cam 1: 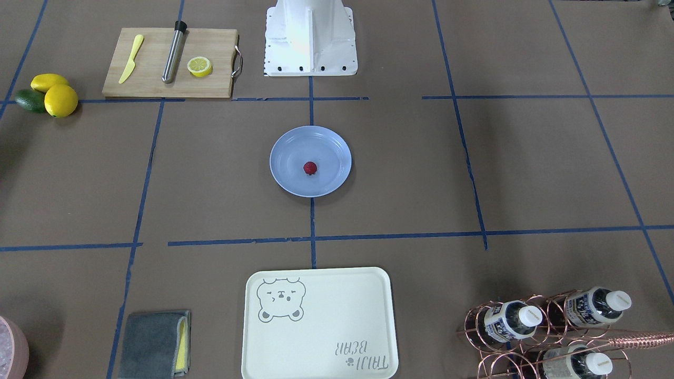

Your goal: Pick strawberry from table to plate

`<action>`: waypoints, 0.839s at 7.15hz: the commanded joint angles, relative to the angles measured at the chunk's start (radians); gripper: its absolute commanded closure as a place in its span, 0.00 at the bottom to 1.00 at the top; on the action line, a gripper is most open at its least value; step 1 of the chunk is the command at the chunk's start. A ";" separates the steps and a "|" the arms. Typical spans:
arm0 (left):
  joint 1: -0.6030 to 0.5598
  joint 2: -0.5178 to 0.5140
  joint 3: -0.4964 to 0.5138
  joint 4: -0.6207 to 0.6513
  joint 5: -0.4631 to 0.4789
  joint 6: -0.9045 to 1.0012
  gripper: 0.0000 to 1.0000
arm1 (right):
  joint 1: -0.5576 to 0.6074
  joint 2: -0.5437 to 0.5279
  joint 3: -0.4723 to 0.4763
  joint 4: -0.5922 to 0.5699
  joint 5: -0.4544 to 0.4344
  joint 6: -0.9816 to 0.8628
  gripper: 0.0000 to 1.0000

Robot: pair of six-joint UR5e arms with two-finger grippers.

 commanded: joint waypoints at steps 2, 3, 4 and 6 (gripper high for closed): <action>0.000 0.001 0.000 0.000 0.000 0.000 0.00 | 0.003 -0.003 0.004 0.010 0.003 0.012 0.00; 0.000 0.001 0.000 0.000 0.002 0.000 0.00 | 0.003 -0.003 0.005 0.010 0.009 0.016 0.00; 0.000 0.003 0.000 0.000 0.002 0.000 0.00 | 0.003 -0.003 0.007 0.010 0.009 0.016 0.00; 0.000 0.003 0.000 0.000 0.000 0.000 0.00 | 0.003 -0.002 0.010 0.013 0.006 0.082 0.00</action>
